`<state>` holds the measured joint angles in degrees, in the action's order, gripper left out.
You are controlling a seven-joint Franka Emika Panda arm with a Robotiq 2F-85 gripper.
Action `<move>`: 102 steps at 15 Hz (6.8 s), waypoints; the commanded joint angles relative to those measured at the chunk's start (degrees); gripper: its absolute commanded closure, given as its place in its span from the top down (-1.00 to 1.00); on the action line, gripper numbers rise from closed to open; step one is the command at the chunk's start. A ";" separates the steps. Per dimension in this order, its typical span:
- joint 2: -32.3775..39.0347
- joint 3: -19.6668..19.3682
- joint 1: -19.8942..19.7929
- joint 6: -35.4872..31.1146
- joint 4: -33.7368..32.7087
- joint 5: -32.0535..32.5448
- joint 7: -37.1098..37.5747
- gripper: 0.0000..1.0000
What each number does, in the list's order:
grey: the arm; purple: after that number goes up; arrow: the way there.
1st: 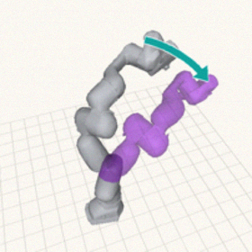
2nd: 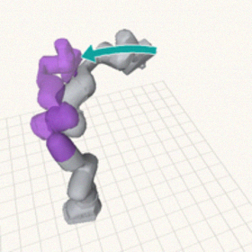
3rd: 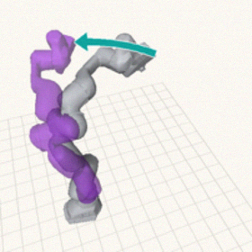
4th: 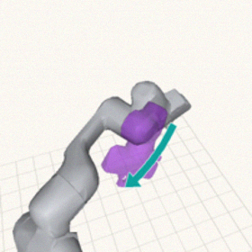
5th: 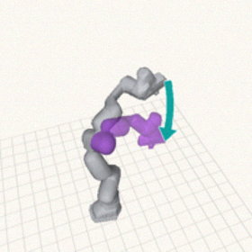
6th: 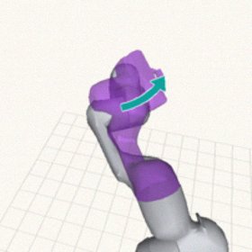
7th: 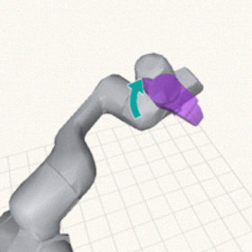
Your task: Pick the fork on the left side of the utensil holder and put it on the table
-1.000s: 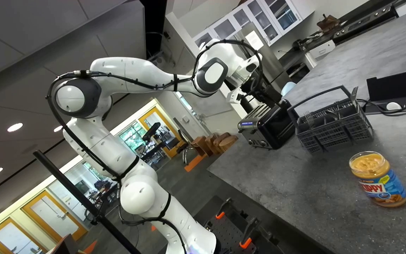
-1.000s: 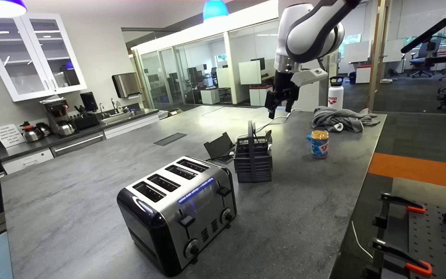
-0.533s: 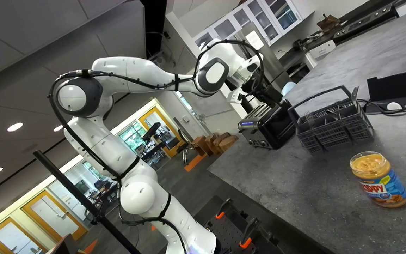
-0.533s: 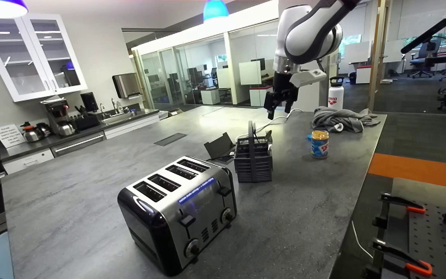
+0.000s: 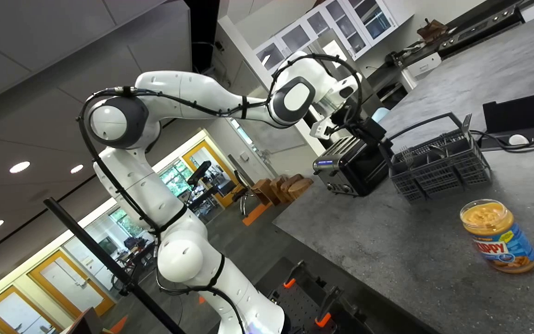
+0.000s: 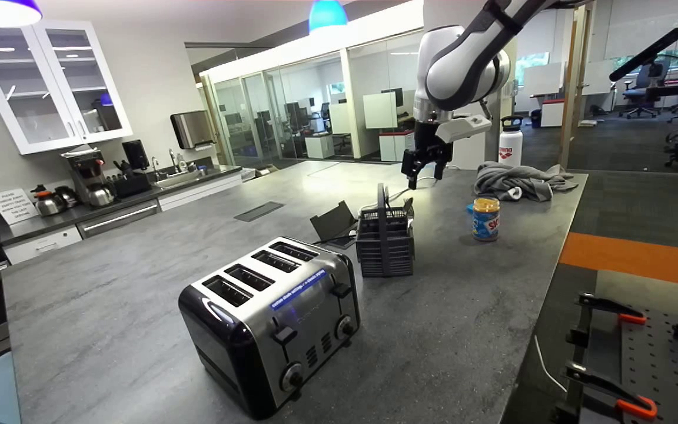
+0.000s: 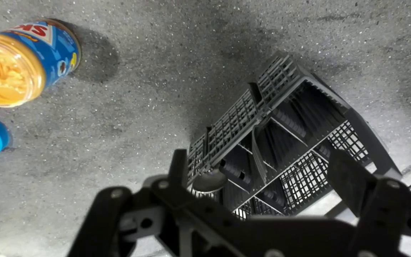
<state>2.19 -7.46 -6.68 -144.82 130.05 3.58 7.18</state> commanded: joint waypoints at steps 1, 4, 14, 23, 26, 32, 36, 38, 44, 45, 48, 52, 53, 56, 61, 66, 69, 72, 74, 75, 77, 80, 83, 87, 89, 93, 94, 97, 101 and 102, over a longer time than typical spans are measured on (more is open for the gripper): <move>4.28 -0.28 -0.33 -0.23 -3.62 0.08 1.48 1.00; 6.99 -0.13 -0.44 -1.67 -5.17 -1.53 -0.01 1.00; 13.04 0.11 -0.33 -5.98 -8.01 -4.55 -0.31 0.13; 13.15 0.69 0.14 -4.24 -8.81 -4.24 -0.55 -1.00; 11.79 0.90 0.83 -2.89 -8.61 -3.46 -0.20 -0.99; 7.50 -1.90 4.80 2.57 -9.59 7.35 7.94 -0.99; 1.83 -1.55 5.40 8.62 -9.71 16.07 12.11 -0.99; -1.39 -0.48 4.74 10.83 -9.06 16.71 10.59 -0.99; -11.31 1.39 3.85 8.34 -1.09 11.64 1.46 -0.99; -12.85 1.45 3.98 7.88 0.66 9.43 -1.21 -0.99; -17.09 0.78 4.77 5.08 6.73 1.33 -10.34 -0.99; -21.37 -0.67 6.23 -0.67 15.38 -7.34 -21.43 -0.99; -22.27 -1.40 7.07 -1.84 17.50 -10.25 -24.52 -0.99; -24.45 -5.03 10.82 -4.86 23.76 -21.43 -34.36 -0.99; -22.93 -12.81 16.72 -7.90 29.00 -38.15 -48.46 -0.99; -18.08 -21.22 19.72 -7.17 28.93 -49.50 -64.24 -0.99; -13.29 -25.01 20.86 -5.24 27.04 -54.08 -71.29 -0.99; -7.01 -27.11 21.86 -3.75 24.56 -57.76 -75.64 -0.99; -2.82 -27.38 22.08 -3.05 22.74 -60.11 -77.48 -0.99; -0.42 -27.24 22.05 -2.75 21.67 -61.39 -78.35 -0.99; 3.71 -26.51 21.51 -2.23 19.60 -63.26 -79.92 -0.99; 9.65 -25.29 20.78 -1.35 15.83 -65.91 -82.18 -0.99; 12.66 -16.07 11.25 -0.31 12.87 -65.46 -82.30 -0.92; 14.97 -7.60 3.50 -2.71 10.66 -64.34 -81.38 -0.20; 15.50 -4.54 1.60 -4.73 10.66 -63.49 -80.46 0.12; 12.97 -4.40 4.38 -8.33 12.64 -64.69 -81.00 0.72; 11.74 -4.48 5.02 -8.98 13.40 -64.35 -80.53 0.89; 6.71 -5.43 7.78 -10.57 16.31 -61.11 -75.01 1.00; 0.06 -7.04 12.15 -15.32 20.99 -52.02 -56.56 1.00; -1.32 -7.36 13.12 -17.05 21.97 -50.02 -51.93 1.00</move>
<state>7.30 -12.91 2.51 -157.04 146.69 -50.78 -55.81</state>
